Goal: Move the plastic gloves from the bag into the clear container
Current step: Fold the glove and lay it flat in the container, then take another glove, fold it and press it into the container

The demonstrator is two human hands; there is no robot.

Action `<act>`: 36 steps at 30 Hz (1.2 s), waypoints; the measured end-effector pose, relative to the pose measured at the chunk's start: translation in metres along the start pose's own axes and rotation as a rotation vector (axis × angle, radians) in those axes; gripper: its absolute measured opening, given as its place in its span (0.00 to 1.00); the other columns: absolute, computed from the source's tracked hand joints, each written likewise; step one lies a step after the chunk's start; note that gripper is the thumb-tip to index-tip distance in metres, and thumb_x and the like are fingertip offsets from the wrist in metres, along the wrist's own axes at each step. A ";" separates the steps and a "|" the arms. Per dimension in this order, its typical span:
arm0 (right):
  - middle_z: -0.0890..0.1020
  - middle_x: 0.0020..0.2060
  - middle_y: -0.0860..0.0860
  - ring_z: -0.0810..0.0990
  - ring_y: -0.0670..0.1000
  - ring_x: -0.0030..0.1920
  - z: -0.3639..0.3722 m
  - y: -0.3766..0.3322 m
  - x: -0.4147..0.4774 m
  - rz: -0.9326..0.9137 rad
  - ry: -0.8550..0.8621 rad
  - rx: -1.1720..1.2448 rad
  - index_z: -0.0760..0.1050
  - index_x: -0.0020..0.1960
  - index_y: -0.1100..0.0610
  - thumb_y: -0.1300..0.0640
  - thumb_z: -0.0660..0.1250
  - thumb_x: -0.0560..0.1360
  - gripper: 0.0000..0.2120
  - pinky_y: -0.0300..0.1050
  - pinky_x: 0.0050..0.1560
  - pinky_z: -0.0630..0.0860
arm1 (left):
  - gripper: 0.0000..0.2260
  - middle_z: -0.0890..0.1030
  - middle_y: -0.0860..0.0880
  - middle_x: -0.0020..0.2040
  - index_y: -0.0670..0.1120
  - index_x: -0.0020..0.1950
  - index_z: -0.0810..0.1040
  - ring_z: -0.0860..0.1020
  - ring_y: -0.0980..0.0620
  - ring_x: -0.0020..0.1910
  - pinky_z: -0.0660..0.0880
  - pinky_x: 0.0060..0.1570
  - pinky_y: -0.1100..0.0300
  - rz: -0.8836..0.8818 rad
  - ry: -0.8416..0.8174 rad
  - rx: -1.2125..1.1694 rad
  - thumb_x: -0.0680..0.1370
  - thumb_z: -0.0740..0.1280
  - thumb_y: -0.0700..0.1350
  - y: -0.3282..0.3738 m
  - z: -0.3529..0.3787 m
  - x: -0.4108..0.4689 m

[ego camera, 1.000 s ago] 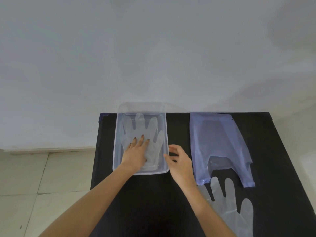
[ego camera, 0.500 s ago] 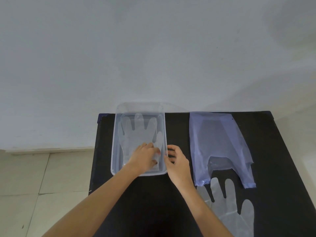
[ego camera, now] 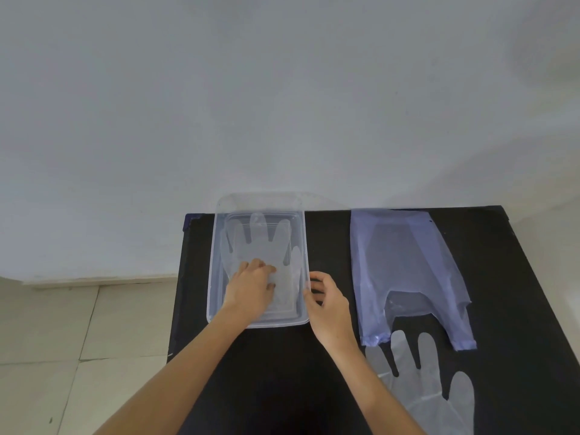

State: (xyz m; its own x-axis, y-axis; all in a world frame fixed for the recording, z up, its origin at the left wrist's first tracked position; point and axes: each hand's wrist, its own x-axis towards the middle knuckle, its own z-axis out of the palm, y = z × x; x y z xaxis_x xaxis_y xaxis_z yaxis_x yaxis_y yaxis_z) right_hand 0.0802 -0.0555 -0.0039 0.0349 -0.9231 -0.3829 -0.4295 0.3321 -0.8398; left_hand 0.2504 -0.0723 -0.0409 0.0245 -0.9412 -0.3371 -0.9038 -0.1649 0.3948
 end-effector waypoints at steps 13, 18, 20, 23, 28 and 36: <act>0.79 0.58 0.44 0.80 0.46 0.55 -0.006 0.005 -0.018 -0.008 0.095 -0.054 0.72 0.65 0.51 0.56 0.66 0.77 0.16 0.43 0.59 0.77 | 0.23 0.51 0.42 0.79 0.52 0.74 0.61 0.53 0.34 0.75 0.59 0.72 0.42 -0.129 -0.174 0.005 0.79 0.60 0.51 -0.013 0.001 -0.003; 0.79 0.59 0.47 0.80 0.47 0.55 -0.013 0.017 -0.033 0.011 0.141 -0.064 0.73 0.64 0.52 0.58 0.67 0.77 0.16 0.42 0.58 0.78 | 0.24 0.49 0.38 0.78 0.50 0.73 0.60 0.50 0.33 0.76 0.54 0.74 0.42 -0.195 -0.182 -0.032 0.79 0.60 0.51 -0.018 -0.001 0.002; 0.79 0.58 0.47 0.80 0.49 0.56 -0.017 0.020 -0.036 0.019 0.132 -0.071 0.73 0.64 0.53 0.58 0.66 0.77 0.15 0.34 0.52 0.77 | 0.24 0.51 0.38 0.77 0.49 0.72 0.61 0.53 0.33 0.75 0.56 0.74 0.42 -0.217 -0.207 -0.095 0.78 0.61 0.51 -0.020 -0.003 -0.001; 0.78 0.55 0.48 0.79 0.49 0.54 -0.026 0.018 -0.042 0.012 0.122 -0.001 0.72 0.64 0.56 0.61 0.65 0.78 0.15 0.30 0.45 0.74 | 0.24 0.51 0.40 0.78 0.48 0.74 0.61 0.54 0.37 0.76 0.57 0.74 0.44 -0.202 -0.127 -0.177 0.79 0.61 0.50 -0.017 -0.010 -0.008; 0.79 0.54 0.48 0.78 0.47 0.53 -0.039 0.015 -0.064 -0.022 0.213 0.044 0.75 0.62 0.53 0.60 0.66 0.77 0.14 0.37 0.54 0.74 | 0.16 0.65 0.49 0.75 0.52 0.68 0.69 0.67 0.48 0.72 0.62 0.71 0.53 -0.100 0.083 -0.361 0.80 0.61 0.48 0.009 -0.026 -0.041; 0.80 0.54 0.45 0.80 0.44 0.52 -0.082 0.042 -0.102 0.064 0.308 0.031 0.75 0.62 0.52 0.58 0.67 0.77 0.14 0.27 0.45 0.73 | 0.10 0.76 0.57 0.54 0.50 0.59 0.76 0.74 0.62 0.48 0.65 0.50 0.76 0.037 0.113 -0.642 0.80 0.62 0.43 0.100 -0.009 -0.129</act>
State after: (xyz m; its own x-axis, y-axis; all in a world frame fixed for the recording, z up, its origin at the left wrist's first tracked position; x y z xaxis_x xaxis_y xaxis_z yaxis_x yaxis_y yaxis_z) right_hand -0.0150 0.0372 0.0314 -0.2682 -0.9138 -0.3050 -0.3940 0.3930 -0.8309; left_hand 0.1607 0.0305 0.0497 0.0747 -0.9689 -0.2358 -0.4705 -0.2428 0.8483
